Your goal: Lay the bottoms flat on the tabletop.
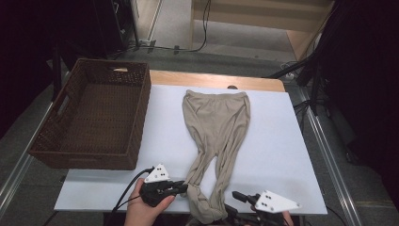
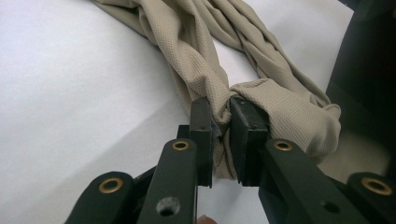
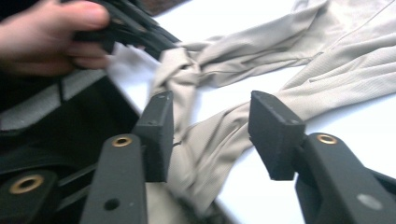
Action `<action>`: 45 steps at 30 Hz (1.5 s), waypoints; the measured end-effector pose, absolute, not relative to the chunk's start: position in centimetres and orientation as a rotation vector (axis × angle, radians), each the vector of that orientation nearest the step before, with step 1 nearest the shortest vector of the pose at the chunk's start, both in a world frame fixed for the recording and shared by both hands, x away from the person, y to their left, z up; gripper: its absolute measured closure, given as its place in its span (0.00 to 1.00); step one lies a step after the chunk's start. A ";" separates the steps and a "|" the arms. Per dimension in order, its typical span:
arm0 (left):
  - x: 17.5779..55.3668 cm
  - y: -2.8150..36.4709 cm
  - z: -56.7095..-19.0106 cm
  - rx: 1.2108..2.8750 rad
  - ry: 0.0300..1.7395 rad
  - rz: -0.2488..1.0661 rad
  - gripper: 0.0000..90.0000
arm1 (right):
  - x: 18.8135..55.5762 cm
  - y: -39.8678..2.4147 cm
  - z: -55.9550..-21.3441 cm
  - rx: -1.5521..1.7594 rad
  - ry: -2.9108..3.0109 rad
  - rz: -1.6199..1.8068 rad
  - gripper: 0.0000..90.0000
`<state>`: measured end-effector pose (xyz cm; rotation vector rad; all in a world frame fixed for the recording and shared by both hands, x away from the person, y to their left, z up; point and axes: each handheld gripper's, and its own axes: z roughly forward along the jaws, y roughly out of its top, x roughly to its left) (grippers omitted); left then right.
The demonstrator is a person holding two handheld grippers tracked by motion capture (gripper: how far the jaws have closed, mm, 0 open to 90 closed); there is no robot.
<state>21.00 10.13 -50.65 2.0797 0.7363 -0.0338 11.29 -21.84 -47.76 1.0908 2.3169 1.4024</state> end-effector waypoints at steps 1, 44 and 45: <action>20.9 10.1 -50.7 2.083 0.732 -0.030 0.89 | 12.0 -21.4 -48.1 1.093 2.320 1.377 0.58; 20.1 6.0 -49.4 2.127 0.612 0.056 0.75 | 14.8 -28.7 -49.4 1.338 2.085 1.140 0.74; 20.0 5.6 -49.5 2.139 0.613 0.065 0.75 | 14.9 -28.1 -49.3 1.330 2.101 1.150 0.74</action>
